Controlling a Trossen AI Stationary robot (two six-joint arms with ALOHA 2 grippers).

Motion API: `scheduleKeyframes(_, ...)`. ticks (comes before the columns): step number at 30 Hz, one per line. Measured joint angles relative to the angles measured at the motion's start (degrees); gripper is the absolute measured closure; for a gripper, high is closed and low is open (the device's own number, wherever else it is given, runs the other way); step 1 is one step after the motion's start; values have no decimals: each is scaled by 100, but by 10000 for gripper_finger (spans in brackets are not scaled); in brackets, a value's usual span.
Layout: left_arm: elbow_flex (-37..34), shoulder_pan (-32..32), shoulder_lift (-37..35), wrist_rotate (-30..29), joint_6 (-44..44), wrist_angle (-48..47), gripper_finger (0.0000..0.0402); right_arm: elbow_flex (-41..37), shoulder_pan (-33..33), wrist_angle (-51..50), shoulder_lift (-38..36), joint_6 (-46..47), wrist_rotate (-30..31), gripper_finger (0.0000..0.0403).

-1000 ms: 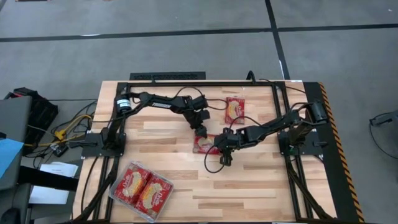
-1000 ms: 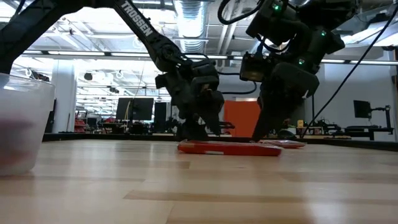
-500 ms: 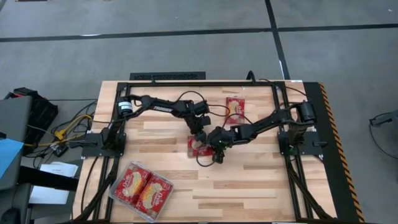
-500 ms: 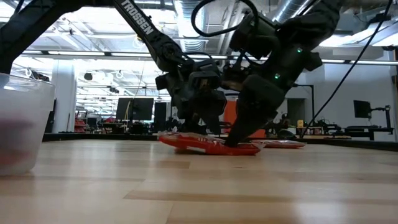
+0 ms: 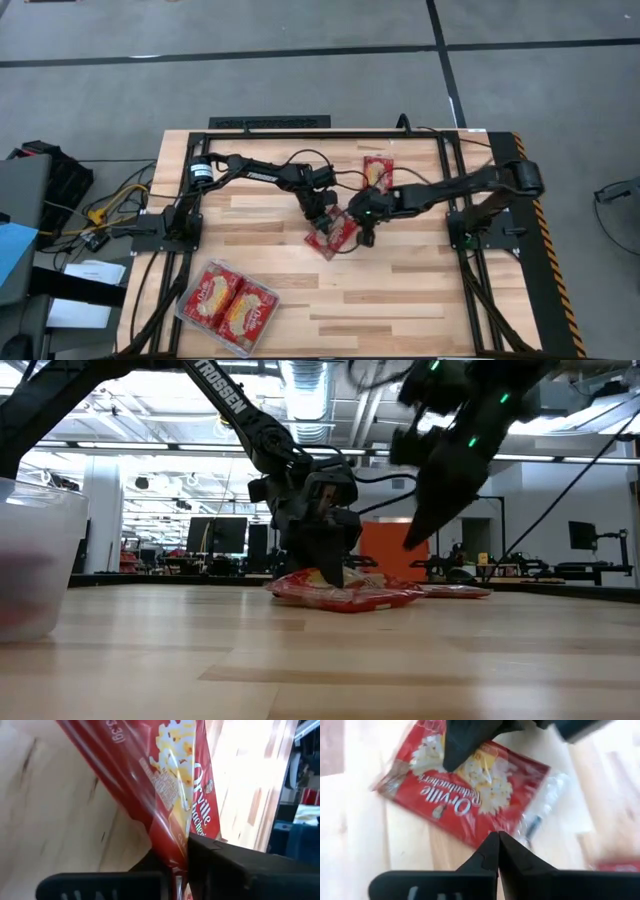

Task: Sort popcorn bags into baskets
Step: Put the red popcorn bag into the transparent bin

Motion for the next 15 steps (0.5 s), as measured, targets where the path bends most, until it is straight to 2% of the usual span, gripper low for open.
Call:
scheduleKeyframes(6, -24, -28, -388, 161, -466, -717, 395, 9, 356, -1082, -1135, 156, 810, 393)
scheduleKeyframes(11, -24, -228, -1362, -335, -315, -1847, 397, 13, 637, -1797, -1814, 522, 1581, 381)
scheduleKeyframes(15, -20, -597, -2371, -754, -613, -2446, 397, 15, 728, -2108, -2057, 658, 1853, 373)
